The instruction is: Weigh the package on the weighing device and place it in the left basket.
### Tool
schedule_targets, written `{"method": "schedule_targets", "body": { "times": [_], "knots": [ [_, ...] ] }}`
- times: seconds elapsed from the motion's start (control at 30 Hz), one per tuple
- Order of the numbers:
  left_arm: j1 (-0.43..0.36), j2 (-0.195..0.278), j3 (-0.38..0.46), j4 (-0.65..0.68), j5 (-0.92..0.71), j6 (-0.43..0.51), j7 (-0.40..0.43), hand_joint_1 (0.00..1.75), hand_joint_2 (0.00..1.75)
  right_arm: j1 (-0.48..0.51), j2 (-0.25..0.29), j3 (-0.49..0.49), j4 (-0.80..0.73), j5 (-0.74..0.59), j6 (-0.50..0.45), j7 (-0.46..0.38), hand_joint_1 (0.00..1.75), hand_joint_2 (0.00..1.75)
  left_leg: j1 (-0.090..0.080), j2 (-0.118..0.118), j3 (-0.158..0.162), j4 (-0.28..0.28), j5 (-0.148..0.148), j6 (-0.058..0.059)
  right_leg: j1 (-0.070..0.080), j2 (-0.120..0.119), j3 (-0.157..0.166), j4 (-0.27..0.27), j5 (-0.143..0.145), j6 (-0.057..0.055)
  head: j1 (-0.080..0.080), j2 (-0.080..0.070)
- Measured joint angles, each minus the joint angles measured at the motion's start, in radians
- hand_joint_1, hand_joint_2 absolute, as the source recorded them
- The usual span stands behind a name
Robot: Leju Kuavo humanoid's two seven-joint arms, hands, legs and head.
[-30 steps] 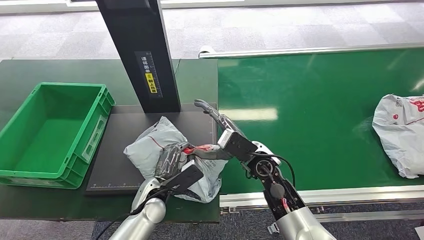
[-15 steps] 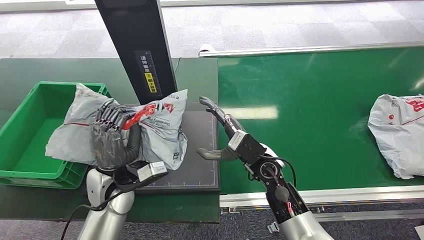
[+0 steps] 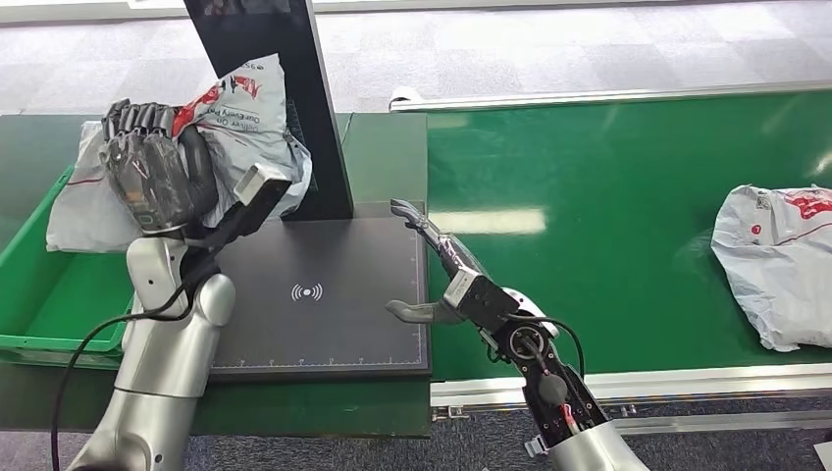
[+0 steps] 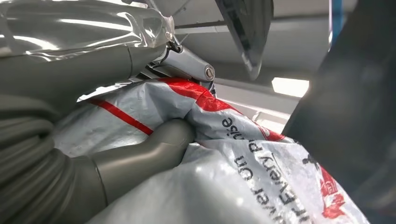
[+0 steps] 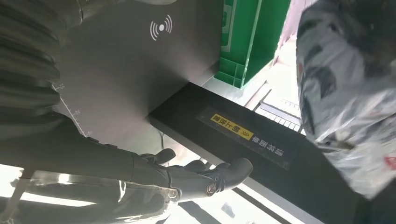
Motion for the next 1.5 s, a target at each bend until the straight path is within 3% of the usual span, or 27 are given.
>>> {"method": "schedule_targets", "body": {
  "times": [0.23,0.4,0.57,0.73,0.83,1.23,1.5],
  "knots": [
    [-0.243,0.129,0.003,0.464,-0.138,-0.114,0.272,1.75,1.75,0.016,-0.008,0.008,0.006,0.025,0.000,0.000,0.00,1.75,0.000,0.005,0.000,0.000,0.000,0.000,0.000,0.006,-0.001,0.000,0.001,0.000,0.000,0.000],
    [-0.317,0.198,-0.004,0.711,-0.139,-0.247,0.354,1.75,1.75,0.019,-0.010,0.012,0.009,0.027,0.004,0.004,0.00,1.75,0.000,0.007,-0.001,0.000,0.000,0.000,0.000,0.007,-0.002,0.001,0.000,0.000,0.000,0.000],
    [-0.361,0.240,-0.009,0.851,-0.139,-0.284,0.373,1.75,1.75,0.018,-0.010,0.016,0.015,0.028,0.005,0.007,0.00,1.75,0.000,0.009,-0.001,0.000,-0.001,0.000,0.000,0.009,-0.003,0.001,0.000,0.000,0.000,0.000],
    [-0.391,0.265,-0.017,0.934,-0.140,-0.401,0.421,1.75,1.75,0.015,-0.009,0.022,0.018,0.023,0.012,0.019,0.00,1.75,0.000,0.010,0.000,0.000,-0.001,-0.001,0.000,0.010,-0.002,0.001,0.001,-0.001,0.000,0.000],
    [-0.396,0.271,-0.023,0.960,-0.140,-0.413,0.434,1.75,1.75,0.012,-0.009,0.024,0.019,0.022,0.013,0.027,0.00,1.75,0.000,0.010,0.002,-0.001,-0.001,-0.001,0.000,0.010,-0.001,0.001,0.001,-0.001,0.000,0.000],
    [-0.395,0.287,-0.067,0.977,-0.140,-0.225,0.449,1.75,1.75,0.012,-0.009,0.031,0.019,0.027,0.014,0.032,0.00,1.75,0.001,0.011,0.001,0.000,-0.001,-0.001,0.001,0.010,-0.001,0.002,0.001,-0.002,0.000,0.000],
    [-0.396,0.313,-0.095,0.977,-0.140,-0.163,0.459,1.75,1.75,0.012,-0.009,0.035,0.019,0.032,0.014,0.031,0.00,1.75,0.001,0.011,0.000,0.000,-0.001,-0.001,0.001,0.010,-0.002,0.001,0.001,-0.002,0.000,0.000]
  ]
}}
